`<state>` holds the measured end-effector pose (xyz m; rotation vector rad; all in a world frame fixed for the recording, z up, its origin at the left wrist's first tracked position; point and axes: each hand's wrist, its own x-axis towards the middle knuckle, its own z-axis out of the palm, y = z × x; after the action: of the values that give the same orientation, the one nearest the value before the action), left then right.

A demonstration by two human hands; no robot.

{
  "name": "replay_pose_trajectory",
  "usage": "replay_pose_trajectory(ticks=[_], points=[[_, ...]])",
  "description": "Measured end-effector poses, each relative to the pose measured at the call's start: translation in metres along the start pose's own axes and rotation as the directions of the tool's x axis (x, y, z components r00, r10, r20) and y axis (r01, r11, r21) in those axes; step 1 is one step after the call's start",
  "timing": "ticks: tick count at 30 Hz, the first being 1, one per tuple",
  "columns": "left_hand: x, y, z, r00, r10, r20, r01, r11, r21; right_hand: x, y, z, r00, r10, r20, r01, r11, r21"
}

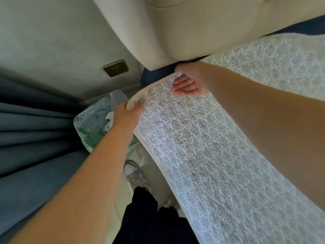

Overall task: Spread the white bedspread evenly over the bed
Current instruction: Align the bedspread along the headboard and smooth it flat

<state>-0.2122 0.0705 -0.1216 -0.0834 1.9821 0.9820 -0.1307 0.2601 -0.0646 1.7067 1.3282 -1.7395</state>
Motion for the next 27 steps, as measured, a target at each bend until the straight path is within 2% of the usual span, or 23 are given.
replay_pose_trajectory(ticks=[4, 7, 11, 13, 16, 20, 23, 25, 27], points=[[0.007, 0.004, 0.008, 0.974, 0.197, -0.110, -0.179, 0.971, 0.159, 0.004, 0.000, 0.007, 0.998, -0.028, -0.059, 0.025, 0.999, -0.048], [0.015, 0.008, 0.010, 0.946, 0.261, -0.192, -0.225, 0.955, 0.192, 0.007, 0.002, 0.011, 0.989, -0.115, -0.092, 0.115, 0.993, -0.007], [0.028, 0.010, -0.008, 0.913, 0.295, -0.282, -0.268, 0.955, 0.130, 0.007, -0.003, 0.031, 0.982, -0.161, -0.096, 0.176, 0.970, 0.167], [0.035, 0.020, -0.023, 0.870, 0.391, -0.300, -0.349, 0.919, 0.184, 0.006, -0.008, 0.044, 0.982, -0.158, -0.105, 0.181, 0.946, 0.271], [0.048, 0.039, -0.037, 0.846, 0.468, -0.255, -0.394, 0.871, 0.292, 0.007, -0.009, 0.054, 0.975, -0.179, -0.133, 0.215, 0.915, 0.342], [0.060, 0.034, -0.036, 0.936, 0.321, -0.143, -0.255, 0.901, 0.350, 0.006, -0.010, 0.054, 0.978, -0.165, -0.126, 0.197, 0.925, 0.325], [0.056, 0.027, -0.032, 0.968, 0.223, -0.116, -0.170, 0.921, 0.349, 0.001, -0.007, 0.050, 0.977, -0.185, -0.108, 0.209, 0.934, 0.290], [0.045, 0.028, -0.027, 0.951, 0.269, -0.150, -0.188, 0.892, 0.412, -0.004, -0.002, 0.047, 0.971, -0.204, -0.125, 0.231, 0.934, 0.273], [0.022, 0.029, -0.022, 0.874, 0.460, -0.155, -0.322, 0.789, 0.524, -0.010, 0.007, 0.041, 0.962, -0.219, -0.164, 0.256, 0.933, 0.253]])
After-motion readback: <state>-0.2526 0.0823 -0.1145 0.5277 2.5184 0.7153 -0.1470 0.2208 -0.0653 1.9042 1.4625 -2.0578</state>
